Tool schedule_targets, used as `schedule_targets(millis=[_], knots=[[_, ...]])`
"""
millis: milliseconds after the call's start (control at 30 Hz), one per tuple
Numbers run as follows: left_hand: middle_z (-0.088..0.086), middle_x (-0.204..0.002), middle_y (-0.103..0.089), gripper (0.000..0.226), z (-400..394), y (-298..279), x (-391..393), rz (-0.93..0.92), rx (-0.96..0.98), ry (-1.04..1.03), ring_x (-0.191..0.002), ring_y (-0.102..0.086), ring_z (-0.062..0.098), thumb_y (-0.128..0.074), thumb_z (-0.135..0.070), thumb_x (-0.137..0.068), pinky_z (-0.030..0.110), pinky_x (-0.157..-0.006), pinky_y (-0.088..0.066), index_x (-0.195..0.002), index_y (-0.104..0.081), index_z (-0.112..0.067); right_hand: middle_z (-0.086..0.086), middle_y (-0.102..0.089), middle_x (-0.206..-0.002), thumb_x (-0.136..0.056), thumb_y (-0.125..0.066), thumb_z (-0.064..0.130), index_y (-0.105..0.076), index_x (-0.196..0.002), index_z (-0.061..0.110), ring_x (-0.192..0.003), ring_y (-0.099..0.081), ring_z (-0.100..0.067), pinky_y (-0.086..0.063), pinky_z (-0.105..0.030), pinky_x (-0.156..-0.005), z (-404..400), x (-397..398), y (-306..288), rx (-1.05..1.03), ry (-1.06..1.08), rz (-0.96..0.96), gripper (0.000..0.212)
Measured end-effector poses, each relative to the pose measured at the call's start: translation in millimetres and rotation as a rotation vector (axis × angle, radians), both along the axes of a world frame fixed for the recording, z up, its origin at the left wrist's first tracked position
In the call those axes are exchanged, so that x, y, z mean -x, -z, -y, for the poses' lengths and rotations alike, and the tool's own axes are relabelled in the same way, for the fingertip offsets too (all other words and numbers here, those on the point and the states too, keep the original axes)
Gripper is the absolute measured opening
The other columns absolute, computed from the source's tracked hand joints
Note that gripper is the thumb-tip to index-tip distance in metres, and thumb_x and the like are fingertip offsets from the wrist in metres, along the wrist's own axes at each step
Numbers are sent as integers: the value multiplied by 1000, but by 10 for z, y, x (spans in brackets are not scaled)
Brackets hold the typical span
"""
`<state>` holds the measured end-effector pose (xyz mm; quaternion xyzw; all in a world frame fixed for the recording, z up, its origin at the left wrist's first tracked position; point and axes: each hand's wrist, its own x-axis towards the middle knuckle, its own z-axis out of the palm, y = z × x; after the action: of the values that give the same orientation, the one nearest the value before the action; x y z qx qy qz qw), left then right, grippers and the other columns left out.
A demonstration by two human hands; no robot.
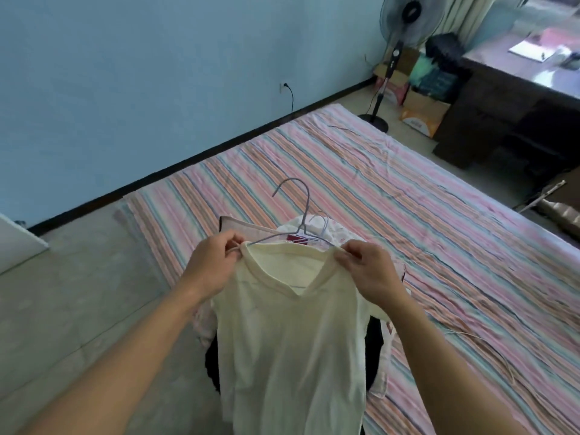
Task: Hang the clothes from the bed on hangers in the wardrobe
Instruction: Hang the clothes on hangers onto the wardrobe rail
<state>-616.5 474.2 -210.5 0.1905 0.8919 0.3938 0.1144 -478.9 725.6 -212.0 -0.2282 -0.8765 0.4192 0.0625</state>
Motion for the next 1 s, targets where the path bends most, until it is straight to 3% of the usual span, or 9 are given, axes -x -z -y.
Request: schedule_targets(millis=[100,167,300,433,500,633,767,933,1000], knots=[[-5,-77,-68,21,390,-426,-223,62,-122,-17,-70,-63,6,-73,-22,-72,24,-67,-49,-92,-71,-26,4,-55,-62,-95,-66,25,-65,-71,15,-59,-45,-8,-36,-24,-58,244,-122,-360,-53,-73,-76,25],[-3,-79,-72,27,631,-700,-407,83,-166,-9,-74,-66,7,-71,-26,-64,25,-70,-53,-91,-72,-30,-3,-58,-64,-95,-66,25,-67,-74,13,-59,-47,-12,-36,-27,-59,416,-221,-618,-97,-131,-116,24],[2,-79,-74,21,1080,-1166,-714,-12,-161,-20,-76,-69,19,-82,-13,-77,33,-75,-55,-89,-74,-28,5,-61,-64,-95,-66,26,-70,-86,22,-60,-53,-6,-40,-19,-57,766,-410,-1099,-169,-193,-185,10],[6,-75,-72,15,1487,-1679,-1030,-146,-163,-49,-64,-63,10,-78,-14,-82,20,-68,-49,-90,-75,-26,7,-68,-72,-97,-62,27,-70,-89,28,-67,-61,-7,-46,-20,-60,1073,-581,-1521,-161,-279,-246,12],[2,-79,-74,13,1687,-1903,-1205,-184,-174,-74,-73,-68,14,-76,-17,-83,24,-72,-52,-91,-76,-27,6,-69,-75,-98,-62,27,-70,-88,29,-70,-63,-7,-48,-19,-62,1221,-642,-1725,-156,-332,-267,13],[-20,-79,-74,22,2095,-2194,-1514,-251,-187,-140,-76,-67,-4,-78,-18,-81,6,-67,-47,-84,-72,-38,11,-68,-77,-97,-63,26,-71,-89,27,-73,-60,1,-44,-11,-63,1531,-698,-2010,-223,-391,-286,11],[-15,-79,-75,18,2525,-2385,-1788,-288,-169,-222,-76,-68,-2,-79,-20,-81,21,-73,-52,-85,-74,-37,12,-67,-76,-96,-64,24,-71,-87,28,-74,-59,4,-40,-5,-65,1885,-718,-2258,-245,-482,-325,12],[-20,-78,-73,22,3044,-2607,-2168,-357,-202,-309,-75,-68,-4,-79,-15,-80,12,-72,-50,-81,-73,-36,13,-68,-75,-94,-67,26,-70,-86,31,-70,-59,1,-41,-11,-63,2299,-651,-2607,-284,-594,-383,11],[-14,-79,-75,20,3255,-2657,-2280,-377,-211,-380,-77,-70,3,-80,-15,-77,25,-80,-55,-83,-75,-33,14,-69,-76,-94,-67,26,-67,-83,37,-71,-61,0,-42,-11,-64,2481,-635,-2745,-300,-654,-411,16]])
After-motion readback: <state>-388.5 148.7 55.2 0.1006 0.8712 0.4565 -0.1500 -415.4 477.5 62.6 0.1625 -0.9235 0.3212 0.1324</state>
